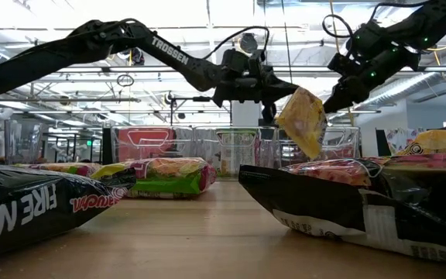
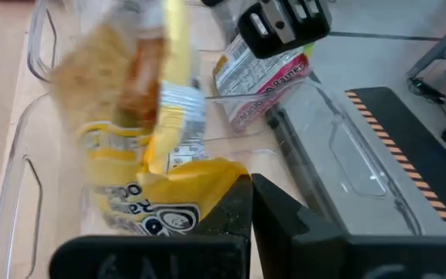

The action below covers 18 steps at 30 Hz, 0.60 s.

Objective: Sort Maruchan noodles
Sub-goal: Put the yellow noodle pack into the right transparent bin

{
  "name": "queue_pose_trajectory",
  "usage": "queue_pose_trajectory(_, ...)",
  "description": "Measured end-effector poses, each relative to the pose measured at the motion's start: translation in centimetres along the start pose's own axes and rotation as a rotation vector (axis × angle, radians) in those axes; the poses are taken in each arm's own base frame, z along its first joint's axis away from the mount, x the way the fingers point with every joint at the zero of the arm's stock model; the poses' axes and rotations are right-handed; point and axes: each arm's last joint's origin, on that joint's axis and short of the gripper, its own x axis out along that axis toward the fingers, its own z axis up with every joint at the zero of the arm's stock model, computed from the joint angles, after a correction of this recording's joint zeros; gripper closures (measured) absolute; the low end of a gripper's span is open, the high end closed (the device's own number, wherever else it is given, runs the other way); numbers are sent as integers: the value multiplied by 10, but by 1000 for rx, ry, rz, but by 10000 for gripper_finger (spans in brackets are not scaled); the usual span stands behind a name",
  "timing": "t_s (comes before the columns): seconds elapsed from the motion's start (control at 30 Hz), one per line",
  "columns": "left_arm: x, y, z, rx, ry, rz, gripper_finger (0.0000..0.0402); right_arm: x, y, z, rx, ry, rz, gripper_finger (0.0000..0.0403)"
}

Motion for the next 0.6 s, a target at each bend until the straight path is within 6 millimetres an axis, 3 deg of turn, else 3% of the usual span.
queue_pose_trajectory(0.37,-9,7,3,-3,-43,91,401,-9,-1,4,-18,6,-90,403)
queue_pose_trajectory(0.6,-9,13,-6,-15,-21,221,401,-11,-5,3,-10,4,-115,403)
